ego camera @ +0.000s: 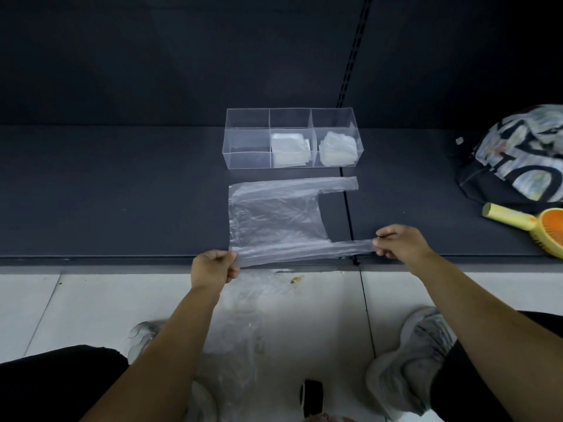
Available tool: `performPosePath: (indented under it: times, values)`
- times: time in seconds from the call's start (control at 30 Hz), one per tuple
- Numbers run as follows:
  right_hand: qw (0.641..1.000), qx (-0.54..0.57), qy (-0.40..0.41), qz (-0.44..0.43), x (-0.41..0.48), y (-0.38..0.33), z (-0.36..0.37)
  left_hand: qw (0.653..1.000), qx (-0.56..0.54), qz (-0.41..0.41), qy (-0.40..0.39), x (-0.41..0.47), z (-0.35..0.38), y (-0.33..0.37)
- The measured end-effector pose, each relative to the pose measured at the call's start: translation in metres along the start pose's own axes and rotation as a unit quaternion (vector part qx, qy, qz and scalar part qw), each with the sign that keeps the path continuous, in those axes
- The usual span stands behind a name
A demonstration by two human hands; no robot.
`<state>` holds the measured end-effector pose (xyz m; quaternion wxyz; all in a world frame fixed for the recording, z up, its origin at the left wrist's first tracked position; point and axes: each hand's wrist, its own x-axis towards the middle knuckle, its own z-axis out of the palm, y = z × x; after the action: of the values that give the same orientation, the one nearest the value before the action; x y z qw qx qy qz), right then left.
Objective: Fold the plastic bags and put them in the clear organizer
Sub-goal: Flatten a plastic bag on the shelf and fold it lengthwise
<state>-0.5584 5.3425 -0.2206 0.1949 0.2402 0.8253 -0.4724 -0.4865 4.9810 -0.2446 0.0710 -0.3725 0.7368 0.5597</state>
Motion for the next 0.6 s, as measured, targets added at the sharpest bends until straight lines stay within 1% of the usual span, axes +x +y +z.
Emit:
performPosePath:
  times: [0.07, 0.1, 0.13, 0.17, 0.2, 0.23, 0.27, 0.3, 0.33, 0.37, 0.43, 0.47, 0.53, 0.57, 0.6]
  values:
    - [0.997, -0.044, 0.066, 0.013, -0.004, 0.004, 0.003, 0.999, 0.051, 0.014, 0.003, -0.003, 0.003, 0.003]
    - [0.990, -0.090, 0.111, 0.015, -0.007, 0.003, 0.005, 0.994, 0.100, 0.025, 0.019, -0.005, 0.004, 0.005]
    - [0.975, -0.146, 0.165, 0.008, -0.012, -0.001, 0.010, 0.985, 0.159, 0.042, 0.051, -0.007, 0.005, 0.006]
    - [0.956, -0.196, 0.219, -0.013, -0.017, -0.006, 0.017, 0.971, 0.206, 0.074, 0.093, -0.011, 0.007, 0.009]
    - [0.935, -0.232, 0.264, -0.052, -0.022, -0.013, 0.027, 0.956, 0.229, 0.131, 0.130, -0.013, 0.009, 0.012]
    - [0.919, -0.252, 0.286, -0.101, -0.028, -0.021, 0.040, 0.936, 0.239, 0.205, 0.156, -0.015, 0.013, 0.014]
    - [0.911, -0.258, 0.281, -0.156, -0.034, -0.031, 0.057, 0.913, 0.253, 0.276, 0.164, -0.014, 0.018, 0.017]
    - [0.912, -0.249, 0.249, -0.213, -0.040, -0.040, 0.076, 0.889, 0.280, 0.326, 0.158, -0.011, 0.024, 0.020]
    - [0.915, -0.231, 0.198, -0.266, -0.046, -0.048, 0.097, 0.870, 0.309, 0.359, 0.136, -0.004, 0.029, 0.024]
    - [0.916, -0.219, 0.137, -0.308, -0.052, -0.056, 0.120, 0.856, 0.341, 0.372, 0.109, 0.003, 0.033, 0.029]
    - [0.899, -0.242, 0.032, -0.365, -0.060, -0.069, 0.164, 0.828, 0.422, 0.363, 0.065, 0.022, 0.036, 0.033]
    - [0.887, -0.262, 0.000, -0.381, -0.061, -0.073, 0.183, 0.809, 0.471, 0.350, 0.044, 0.031, 0.036, 0.030]
    - [0.875, -0.295, -0.033, -0.381, -0.055, -0.073, 0.208, 0.753, 0.564, 0.337, 0.009, 0.045, 0.033, 0.017]
    - [0.869, -0.321, -0.037, -0.374, -0.049, -0.069, 0.213, 0.737, 0.586, 0.336, -0.001, 0.049, 0.031, 0.011]
    - [0.856, -0.358, -0.034, -0.370, -0.042, -0.062, 0.213, 0.736, 0.586, 0.339, -0.003, 0.051, 0.030, 0.006]
